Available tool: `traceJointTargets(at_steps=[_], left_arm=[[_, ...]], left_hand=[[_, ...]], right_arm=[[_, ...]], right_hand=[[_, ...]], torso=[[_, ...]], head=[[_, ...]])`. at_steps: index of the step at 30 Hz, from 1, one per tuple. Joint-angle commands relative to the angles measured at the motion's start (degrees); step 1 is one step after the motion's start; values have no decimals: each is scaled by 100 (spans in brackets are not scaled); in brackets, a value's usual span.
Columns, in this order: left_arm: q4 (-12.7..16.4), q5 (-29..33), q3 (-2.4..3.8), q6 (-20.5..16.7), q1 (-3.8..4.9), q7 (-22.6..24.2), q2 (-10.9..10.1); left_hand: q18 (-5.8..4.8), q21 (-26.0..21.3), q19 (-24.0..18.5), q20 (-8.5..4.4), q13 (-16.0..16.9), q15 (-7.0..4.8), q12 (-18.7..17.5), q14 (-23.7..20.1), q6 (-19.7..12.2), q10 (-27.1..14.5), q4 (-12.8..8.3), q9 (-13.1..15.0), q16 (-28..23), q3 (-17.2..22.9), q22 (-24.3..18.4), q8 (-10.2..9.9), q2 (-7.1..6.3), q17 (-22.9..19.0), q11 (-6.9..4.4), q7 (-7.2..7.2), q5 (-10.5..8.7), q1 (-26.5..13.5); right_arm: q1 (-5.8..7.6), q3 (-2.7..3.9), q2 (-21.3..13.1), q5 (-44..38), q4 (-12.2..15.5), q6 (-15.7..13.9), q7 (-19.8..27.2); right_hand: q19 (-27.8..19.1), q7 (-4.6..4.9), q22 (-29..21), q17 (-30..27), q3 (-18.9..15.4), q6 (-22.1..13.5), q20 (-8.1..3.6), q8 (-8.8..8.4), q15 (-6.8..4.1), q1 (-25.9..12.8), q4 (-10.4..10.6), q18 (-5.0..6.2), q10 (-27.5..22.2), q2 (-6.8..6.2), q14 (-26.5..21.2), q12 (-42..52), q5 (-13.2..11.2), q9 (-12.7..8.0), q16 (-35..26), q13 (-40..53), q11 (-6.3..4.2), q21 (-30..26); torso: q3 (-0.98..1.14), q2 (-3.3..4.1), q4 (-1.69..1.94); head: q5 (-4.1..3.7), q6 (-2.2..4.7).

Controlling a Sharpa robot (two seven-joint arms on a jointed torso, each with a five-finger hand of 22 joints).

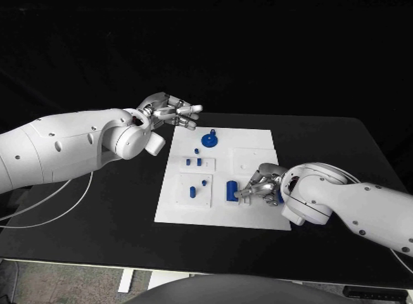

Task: Assemble the parts on the task board

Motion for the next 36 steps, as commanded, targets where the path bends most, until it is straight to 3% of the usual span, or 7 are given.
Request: traceJointTargets(at_steps=[1,11,15,20,27,32,36], left_arm=[[13,33,5,77,8,9,4],[13,32,5,79,8,3,5],[14,32,5,78,8,5,4],[9,32,4,72,8,7,2],[1,32,4,70,7,12,4],[3,31,4,70,7,19,8],[11,31,3,66,6,23,8]], left_hand=[[-52,38,32,6,6,22,-11,-4,-56,-43,-10,2,-10,3,-5,-10,47,7,13,-3,13,-28],[-51,41,33,7,6,21,-11,-3,-68,-48,-15,2,-10,0,-11,-12,45,7,15,-1,14,-30],[-51,41,33,7,6,21,-11,-3,-68,-48,-15,2,-10,0,-11,-12,45,7,15,-1,14,-30],[-52,45,31,7,7,22,-11,-4,-78,-50,-12,2,-10,-1,-19,-12,42,7,16,3,6,-45],[-51,48,32,7,7,23,-10,-4,-74,-49,-4,3,-11,-1,-22,-9,36,7,16,2,3,-55],[-51,48,32,7,7,23,-10,-4,-74,-49,-4,3,-11,-1,-22,-9,36,7,16,2,3,-55],[-51,48,32,7,7,23,-10,-4,-74,-49,-4,3,-11,-1,-22,-9,36,7,16,2,3,-55]], right_arm=[[-23,-10,2,-98,-11,224,-137],[-41,-11,-16,-27,7,125,-134],[-50,-11,-90,10,65,-104,-41],[-55,23,-277,28,183,-500,149],[-55,353,-577,56,280,-691,386],[-54,723,-837,174,288,-406,382],[-47,875,-1046,150,243,-82,255]], right_hand=[[287,1,521,-12,21,29,-22,18,-18,31,-12,-106,7,-81,0,-4,17,-12,15,-6,2,-5],[291,8,523,-6,-110,38,-20,19,-13,43,316,-103,11,-263,2,0,35,-5,22,-3,8,-13],[296,18,521,-4,-445,20,-24,20,-18,67,558,-93,12,-287,1,21,92,10,22,14,12,-13],[301,27,524,-6,-683,-17,-23,20,-18,115,678,-86,1,-281,-1,55,158,38,16,56,21,7],[306,58,536,11,-795,-134,-11,20,-6,188,662,-67,14,-234,4,108,210,60,37,106,40,59],[301,66,536,1,-802,-153,-3,16,-2,184,390,-66,12,-52,1,95,158,64,33,108,47,75],[298,66,536,-1,-734,-157,-2,18,0,181,204,-72,3,1,0,83,212,54,35,104,46,75]], torso=[[0,-2,-1],[7,2,-2],[7,5,0],[16,2,-16],[24,-1,-30],[34,6,-44],[28,2,-41]], head=[[-2,4],[-1,7],[-13,21],[-32,45],[-124,99],[-226,142],[-290,144]])
